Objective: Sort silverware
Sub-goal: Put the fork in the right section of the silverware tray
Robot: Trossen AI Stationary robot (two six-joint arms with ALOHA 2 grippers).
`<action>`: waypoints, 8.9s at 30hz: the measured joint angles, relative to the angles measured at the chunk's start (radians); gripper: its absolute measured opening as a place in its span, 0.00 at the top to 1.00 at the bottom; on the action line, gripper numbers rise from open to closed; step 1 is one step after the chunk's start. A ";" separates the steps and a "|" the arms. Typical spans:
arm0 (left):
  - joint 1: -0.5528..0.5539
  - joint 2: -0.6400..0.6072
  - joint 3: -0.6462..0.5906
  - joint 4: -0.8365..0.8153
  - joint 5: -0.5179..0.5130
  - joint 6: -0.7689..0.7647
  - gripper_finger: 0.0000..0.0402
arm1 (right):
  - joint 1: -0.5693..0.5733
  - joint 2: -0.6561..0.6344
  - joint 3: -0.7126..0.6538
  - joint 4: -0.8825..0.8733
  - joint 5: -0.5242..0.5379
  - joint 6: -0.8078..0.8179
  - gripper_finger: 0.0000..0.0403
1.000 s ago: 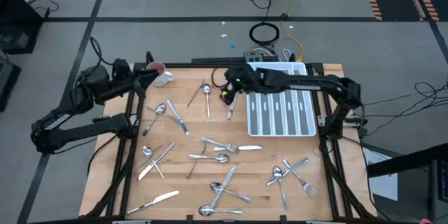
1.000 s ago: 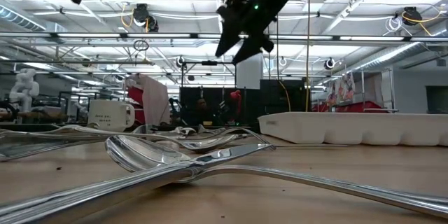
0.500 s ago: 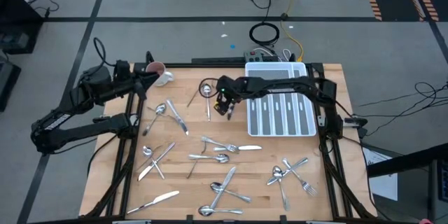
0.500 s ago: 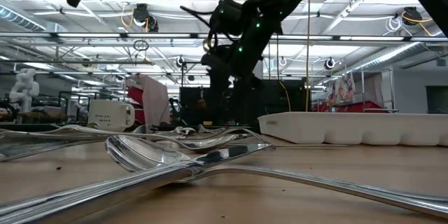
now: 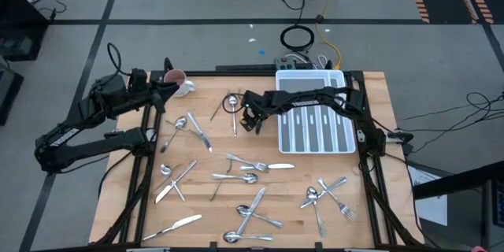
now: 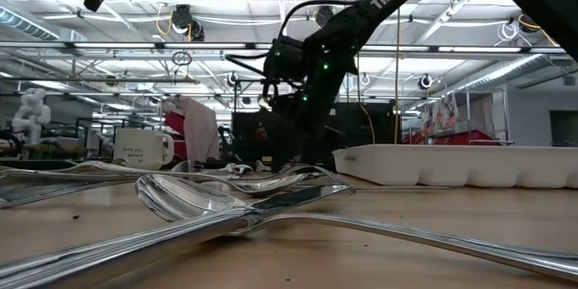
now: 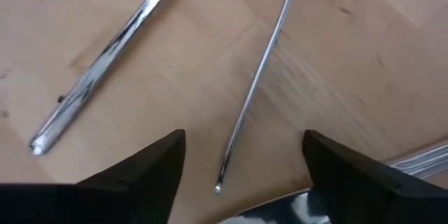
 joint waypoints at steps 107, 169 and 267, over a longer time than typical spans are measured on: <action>0.000 0.000 0.000 -0.133 -0.024 -0.005 0.71 | 0.330 -0.461 -0.646 -1.076 0.165 0.931 1.00; 0.000 0.000 0.000 -0.130 -0.074 -0.005 0.71 | 0.339 -0.441 -0.476 -0.910 0.168 0.593 0.57; 0.000 0.000 0.000 -0.200 -0.125 -0.002 0.71 | -0.358 -0.839 -0.875 -0.427 0.246 0.255 1.00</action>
